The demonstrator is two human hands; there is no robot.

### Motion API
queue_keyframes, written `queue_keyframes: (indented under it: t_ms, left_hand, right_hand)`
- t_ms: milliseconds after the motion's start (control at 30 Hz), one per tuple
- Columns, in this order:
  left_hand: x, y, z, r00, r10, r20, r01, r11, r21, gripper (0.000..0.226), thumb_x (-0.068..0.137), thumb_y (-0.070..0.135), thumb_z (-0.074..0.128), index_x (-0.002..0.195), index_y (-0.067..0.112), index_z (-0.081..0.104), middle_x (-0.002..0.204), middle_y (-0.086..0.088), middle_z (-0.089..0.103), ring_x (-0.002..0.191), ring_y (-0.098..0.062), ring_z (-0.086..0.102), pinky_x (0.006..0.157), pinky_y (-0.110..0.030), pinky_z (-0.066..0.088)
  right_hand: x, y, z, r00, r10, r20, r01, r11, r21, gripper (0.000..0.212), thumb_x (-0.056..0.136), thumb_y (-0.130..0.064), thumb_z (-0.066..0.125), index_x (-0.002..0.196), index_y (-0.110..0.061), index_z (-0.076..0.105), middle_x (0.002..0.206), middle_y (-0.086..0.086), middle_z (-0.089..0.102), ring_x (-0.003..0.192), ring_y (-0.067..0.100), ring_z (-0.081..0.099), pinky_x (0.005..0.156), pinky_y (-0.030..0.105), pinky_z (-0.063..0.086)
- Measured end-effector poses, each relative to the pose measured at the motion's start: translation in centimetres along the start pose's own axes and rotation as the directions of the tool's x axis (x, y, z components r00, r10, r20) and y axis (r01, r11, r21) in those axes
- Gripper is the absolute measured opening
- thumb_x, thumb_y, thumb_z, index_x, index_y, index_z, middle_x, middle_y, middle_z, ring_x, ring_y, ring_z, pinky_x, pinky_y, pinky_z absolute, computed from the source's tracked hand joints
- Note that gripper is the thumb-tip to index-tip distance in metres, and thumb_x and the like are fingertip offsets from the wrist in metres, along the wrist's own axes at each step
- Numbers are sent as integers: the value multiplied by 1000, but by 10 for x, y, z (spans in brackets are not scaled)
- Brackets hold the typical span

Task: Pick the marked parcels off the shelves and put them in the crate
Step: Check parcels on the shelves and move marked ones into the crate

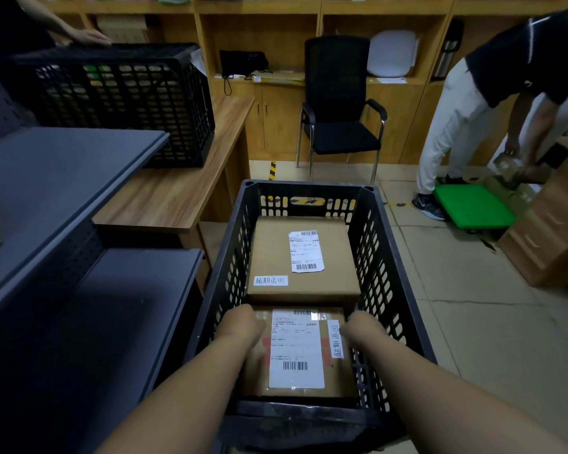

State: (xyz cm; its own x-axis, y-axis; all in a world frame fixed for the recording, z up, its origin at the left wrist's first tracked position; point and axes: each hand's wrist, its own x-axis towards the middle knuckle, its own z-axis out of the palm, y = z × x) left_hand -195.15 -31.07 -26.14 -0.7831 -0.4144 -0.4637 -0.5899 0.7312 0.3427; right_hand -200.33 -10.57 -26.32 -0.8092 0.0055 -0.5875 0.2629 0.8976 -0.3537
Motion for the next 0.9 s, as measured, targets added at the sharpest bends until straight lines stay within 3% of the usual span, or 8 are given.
queue_keyframes:
  t_ms: [100, 167, 333, 433, 600, 900]
  left_hand:
    - [-15, 9, -11, 984, 132, -122, -123, 989, 79, 26, 90, 28, 49, 108, 13, 63, 106, -5, 63, 97, -24, 60, 85, -36, 52]
    - [-24, 13, -16, 950, 225, -218, -189, 966, 176, 27, 91, 34, 50, 107, 16, 62, 104, -3, 62, 95, -23, 60, 82, -37, 53]
    - [-50, 20, -37, 822, 435, -369, -267, 865, 425, 22, 91, 31, 45, 100, 16, 59, 99, -3, 60, 86, -21, 52, 69, -32, 39]
    - [-64, 20, -47, 785, 461, -414, -259, 851, 457, 19, 89, 29, 46, 95, 16, 58, 95, -3, 60, 79, -19, 45, 67, -32, 34]
    - [-86, 18, -58, 729, 494, -474, -260, 840, 476, 25, 91, 35, 44, 99, 17, 59, 97, -4, 59, 91, -23, 54, 72, -33, 37]
    - [-130, 9, -75, 700, 384, -602, -134, 899, 417, 30, 92, 37, 44, 106, 15, 60, 108, -7, 61, 101, -26, 55, 81, -36, 39]
  right_hand:
    - [-13, -7, -8, 986, -99, -132, 84, 990, -114, 20, 89, -13, 47, 104, -11, 59, 102, 5, 64, 86, 20, 60, 63, 26, 48]
    - [-24, -10, -12, 955, -183, -232, 142, 973, -181, 21, 89, -20, 48, 106, -15, 60, 102, 4, 63, 90, 21, 61, 75, 35, 54]
    - [-50, -17, -23, 826, -386, -410, 240, 900, -364, 27, 88, -26, 50, 110, -16, 62, 105, 2, 61, 93, 21, 56, 79, 36, 52]
    - [-67, -20, -26, 780, -425, -459, 264, 889, -374, 29, 87, -23, 50, 113, -15, 62, 111, 3, 61, 99, 22, 55, 81, 37, 51]
    - [-90, -25, -31, 712, -505, -488, 320, 852, -414, 30, 88, -20, 48, 115, -15, 60, 115, 3, 60, 105, 23, 51, 85, 36, 48]
    - [-108, -46, -41, 619, -643, -451, 458, 762, -458, 31, 89, -27, 49, 116, -18, 60, 118, 3, 59, 109, 25, 51, 82, 33, 44]
